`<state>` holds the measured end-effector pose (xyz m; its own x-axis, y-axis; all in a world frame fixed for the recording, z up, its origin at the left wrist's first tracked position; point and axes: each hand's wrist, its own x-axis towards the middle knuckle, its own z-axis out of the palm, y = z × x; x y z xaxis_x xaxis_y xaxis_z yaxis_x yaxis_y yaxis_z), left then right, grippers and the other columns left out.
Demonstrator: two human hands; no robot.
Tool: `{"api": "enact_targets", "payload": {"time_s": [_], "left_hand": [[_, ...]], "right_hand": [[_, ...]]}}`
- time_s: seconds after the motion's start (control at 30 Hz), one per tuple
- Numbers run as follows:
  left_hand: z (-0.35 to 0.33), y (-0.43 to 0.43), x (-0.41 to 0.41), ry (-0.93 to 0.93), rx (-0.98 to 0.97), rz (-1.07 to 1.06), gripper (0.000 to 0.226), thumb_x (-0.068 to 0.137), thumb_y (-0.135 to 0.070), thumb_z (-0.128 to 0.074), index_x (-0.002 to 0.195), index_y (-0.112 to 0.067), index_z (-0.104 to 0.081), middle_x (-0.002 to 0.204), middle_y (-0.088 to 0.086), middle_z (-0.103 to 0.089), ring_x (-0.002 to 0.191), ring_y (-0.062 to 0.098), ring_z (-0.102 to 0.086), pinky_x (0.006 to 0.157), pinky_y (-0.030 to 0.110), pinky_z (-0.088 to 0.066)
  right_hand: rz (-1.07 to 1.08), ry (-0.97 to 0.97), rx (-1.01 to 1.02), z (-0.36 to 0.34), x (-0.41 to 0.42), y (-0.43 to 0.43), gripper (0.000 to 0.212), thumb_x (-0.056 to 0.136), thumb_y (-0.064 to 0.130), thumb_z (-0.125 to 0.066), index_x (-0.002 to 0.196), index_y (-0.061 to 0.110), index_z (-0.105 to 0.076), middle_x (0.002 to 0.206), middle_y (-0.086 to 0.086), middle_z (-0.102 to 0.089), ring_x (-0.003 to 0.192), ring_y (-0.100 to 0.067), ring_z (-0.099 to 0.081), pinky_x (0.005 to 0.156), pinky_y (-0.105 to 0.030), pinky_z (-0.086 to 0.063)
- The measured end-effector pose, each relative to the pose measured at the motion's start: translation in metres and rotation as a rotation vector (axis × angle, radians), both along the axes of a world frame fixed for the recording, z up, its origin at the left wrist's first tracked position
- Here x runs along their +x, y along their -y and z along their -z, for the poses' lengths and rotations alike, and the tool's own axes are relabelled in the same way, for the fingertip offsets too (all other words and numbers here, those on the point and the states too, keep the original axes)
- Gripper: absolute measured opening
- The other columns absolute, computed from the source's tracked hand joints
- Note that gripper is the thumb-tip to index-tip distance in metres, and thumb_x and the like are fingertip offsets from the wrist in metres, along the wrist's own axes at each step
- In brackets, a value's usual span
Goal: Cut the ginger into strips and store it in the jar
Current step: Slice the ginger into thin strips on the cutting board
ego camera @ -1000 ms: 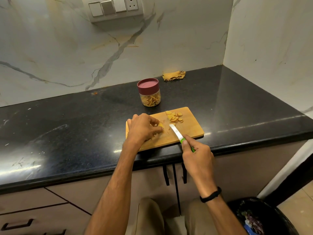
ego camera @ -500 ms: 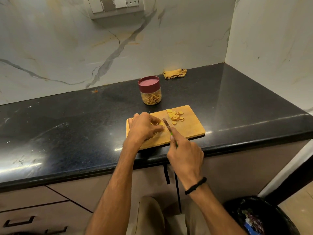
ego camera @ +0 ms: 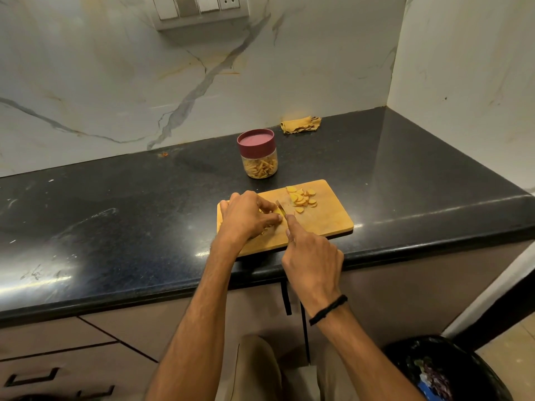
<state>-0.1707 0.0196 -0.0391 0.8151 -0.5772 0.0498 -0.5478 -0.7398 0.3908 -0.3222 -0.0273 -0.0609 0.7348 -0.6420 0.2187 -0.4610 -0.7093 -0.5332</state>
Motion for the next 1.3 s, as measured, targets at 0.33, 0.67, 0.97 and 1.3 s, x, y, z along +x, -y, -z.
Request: {"api": "enact_targets", "payload": {"time_s": [0.33, 0.67, 0.97, 1.3], "left_hand": [[-0.003, 0.0, -0.002, 0.021, 0.015, 0.021, 0.03, 0.088, -0.047, -0.071, 0.116, -0.037, -0.073, 0.121, -0.011, -0.068, 0.118, 0.019, -0.045, 0.084, 0.036, -0.023], [-0.003, 0.002, -0.003, 0.001, 0.009, -0.018, 0.026, 0.089, -0.043, -0.072, 0.113, -0.034, -0.076, 0.117, -0.011, -0.069, 0.115, 0.019, -0.049, 0.085, 0.037, -0.025], [-0.006, 0.003, -0.004, -0.008, 0.045, -0.049, 0.028, 0.086, -0.046, -0.073, 0.112, -0.037, -0.074, 0.121, -0.01, -0.066, 0.117, 0.021, -0.047, 0.085, 0.037, -0.025], [-0.01, 0.004, -0.007, -0.053, 0.047, -0.066, 0.032, 0.085, -0.046, -0.074, 0.115, -0.033, -0.075, 0.123, -0.008, -0.066, 0.118, 0.02, -0.046, 0.086, 0.037, -0.025]], "right_hand": [[0.008, -0.052, -0.024, 0.0, 0.003, -0.004, 0.054, 0.101, 0.022, -0.043, 0.15, 0.034, -0.024, 0.08, 0.005, -0.047, 0.071, -0.012, -0.044, 0.063, -0.029, -0.034], [0.027, -0.169, -0.029, -0.007, 0.01, -0.011, 0.06, 0.099, 0.02, -0.044, 0.151, 0.033, -0.019, 0.079, 0.0, -0.05, 0.069, -0.016, -0.045, 0.062, -0.032, -0.033], [0.011, -0.201, 0.045, -0.012, 0.0, -0.011, 0.062, 0.099, 0.022, -0.045, 0.153, 0.033, -0.016, 0.082, 0.0, -0.05, 0.072, -0.014, -0.044, 0.067, -0.032, -0.032], [0.024, -0.25, 0.035, -0.018, -0.026, -0.018, 0.066, 0.098, 0.023, -0.045, 0.153, 0.036, -0.011, 0.081, 0.001, -0.049, 0.07, -0.014, -0.044, 0.065, -0.03, -0.034]]}}
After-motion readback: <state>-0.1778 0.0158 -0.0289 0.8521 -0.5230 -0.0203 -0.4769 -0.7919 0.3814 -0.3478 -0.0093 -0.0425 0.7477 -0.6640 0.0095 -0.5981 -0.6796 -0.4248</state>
